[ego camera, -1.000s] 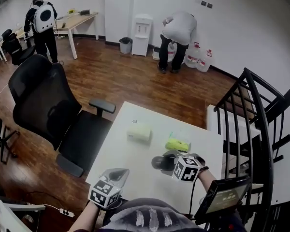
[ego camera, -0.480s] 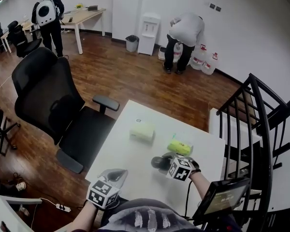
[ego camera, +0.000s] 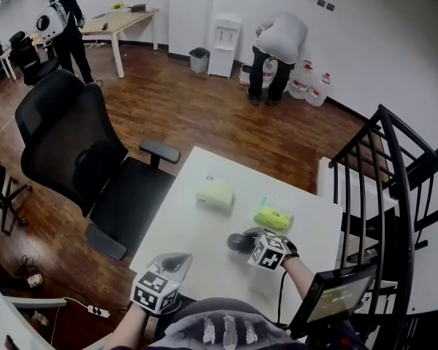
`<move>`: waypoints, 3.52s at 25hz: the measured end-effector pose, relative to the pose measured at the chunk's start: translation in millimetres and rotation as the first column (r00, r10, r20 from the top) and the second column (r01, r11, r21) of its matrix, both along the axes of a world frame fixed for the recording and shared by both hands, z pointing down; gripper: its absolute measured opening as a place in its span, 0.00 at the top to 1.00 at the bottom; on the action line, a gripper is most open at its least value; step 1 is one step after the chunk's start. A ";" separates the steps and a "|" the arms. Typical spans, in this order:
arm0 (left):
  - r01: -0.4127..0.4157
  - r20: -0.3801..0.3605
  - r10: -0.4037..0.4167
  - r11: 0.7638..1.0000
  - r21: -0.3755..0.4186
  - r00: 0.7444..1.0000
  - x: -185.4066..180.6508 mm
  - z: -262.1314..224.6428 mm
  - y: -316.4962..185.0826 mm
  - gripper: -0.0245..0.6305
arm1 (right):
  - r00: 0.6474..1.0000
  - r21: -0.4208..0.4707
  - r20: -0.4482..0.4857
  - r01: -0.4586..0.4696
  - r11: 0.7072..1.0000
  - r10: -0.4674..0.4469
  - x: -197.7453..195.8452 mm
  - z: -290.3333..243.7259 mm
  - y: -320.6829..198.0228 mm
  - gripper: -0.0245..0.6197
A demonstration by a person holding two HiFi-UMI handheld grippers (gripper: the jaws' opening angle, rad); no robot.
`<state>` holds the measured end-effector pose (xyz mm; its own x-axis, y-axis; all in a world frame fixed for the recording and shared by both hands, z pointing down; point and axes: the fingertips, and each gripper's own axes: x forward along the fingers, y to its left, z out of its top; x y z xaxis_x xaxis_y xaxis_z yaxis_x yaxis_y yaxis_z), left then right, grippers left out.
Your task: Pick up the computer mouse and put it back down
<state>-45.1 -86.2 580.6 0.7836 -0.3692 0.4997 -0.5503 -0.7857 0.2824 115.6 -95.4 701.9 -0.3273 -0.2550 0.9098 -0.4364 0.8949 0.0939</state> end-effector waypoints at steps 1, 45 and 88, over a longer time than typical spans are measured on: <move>-0.001 0.000 0.001 1.000 -0.001 1.000 0.3 -0.2 -0.5 0.94 | 1.000 -0.001 0.000 -0.003 1.000 0.003 0.5 1.0 -0.1 0.52; -0.026 0.032 0.026 0.999 -0.020 0.999 0.0 5.1 1.9 0.94 | 0.994 -0.071 -0.030 -0.108 0.992 0.107 19.0 57.7 14.9 0.51; -0.029 0.043 0.028 0.999 0.020 0.999 -10.5 -1.4 30.5 0.94 | 0.734 0.041 0.647 -0.304 0.952 0.206 -51.1 -126.3 18.9 0.96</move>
<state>-55.6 -55.7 579.2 0.7720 -0.3575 0.5256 -0.5389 -0.8065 0.2431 64.5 -76.5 575.6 -0.7155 -0.5166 0.4704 -0.6491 0.7405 -0.1741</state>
